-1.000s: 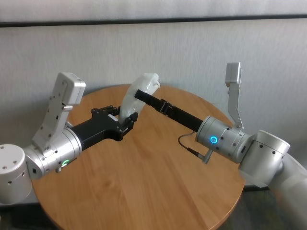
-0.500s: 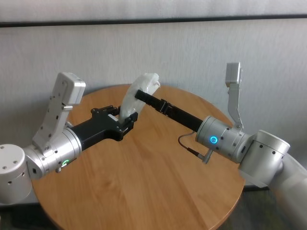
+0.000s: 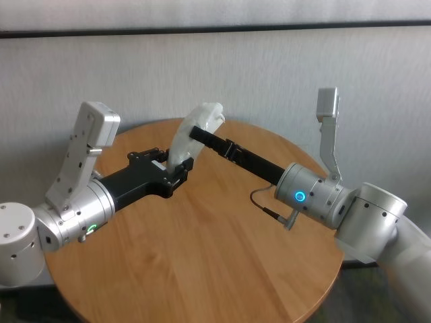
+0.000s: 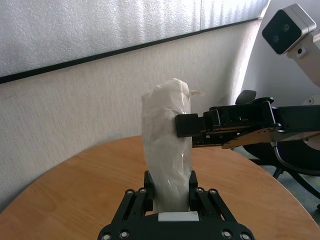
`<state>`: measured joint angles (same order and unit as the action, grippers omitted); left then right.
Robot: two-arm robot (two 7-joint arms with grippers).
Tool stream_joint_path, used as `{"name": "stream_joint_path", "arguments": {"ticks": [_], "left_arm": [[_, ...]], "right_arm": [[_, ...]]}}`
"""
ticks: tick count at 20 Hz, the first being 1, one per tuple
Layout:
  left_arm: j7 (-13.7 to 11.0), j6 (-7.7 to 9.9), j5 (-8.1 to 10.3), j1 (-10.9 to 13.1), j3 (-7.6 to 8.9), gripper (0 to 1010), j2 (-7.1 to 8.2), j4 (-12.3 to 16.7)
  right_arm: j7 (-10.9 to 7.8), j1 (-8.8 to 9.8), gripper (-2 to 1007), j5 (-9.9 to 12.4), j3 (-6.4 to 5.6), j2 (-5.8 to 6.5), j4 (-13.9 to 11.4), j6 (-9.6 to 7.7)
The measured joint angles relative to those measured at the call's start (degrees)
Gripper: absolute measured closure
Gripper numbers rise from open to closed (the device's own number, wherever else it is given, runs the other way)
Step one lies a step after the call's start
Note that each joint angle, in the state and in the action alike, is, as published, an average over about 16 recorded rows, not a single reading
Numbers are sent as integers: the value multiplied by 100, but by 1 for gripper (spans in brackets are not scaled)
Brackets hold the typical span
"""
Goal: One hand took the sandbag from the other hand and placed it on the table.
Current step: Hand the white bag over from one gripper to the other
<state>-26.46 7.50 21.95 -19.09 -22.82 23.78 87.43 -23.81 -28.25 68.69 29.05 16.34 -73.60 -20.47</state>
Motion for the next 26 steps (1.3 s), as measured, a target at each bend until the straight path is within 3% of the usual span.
{"name": "stream_joint_path", "arguments": {"ticks": [17,26], "left_arm": [[7,2,-3,-6,-1,599,2,-2],[5,2,0,-3,1,431,0,0]], "right_arm": [[-6,-73,534,119,195,2,118,92],[44,-119,535,213,318,12,186,122]]}}
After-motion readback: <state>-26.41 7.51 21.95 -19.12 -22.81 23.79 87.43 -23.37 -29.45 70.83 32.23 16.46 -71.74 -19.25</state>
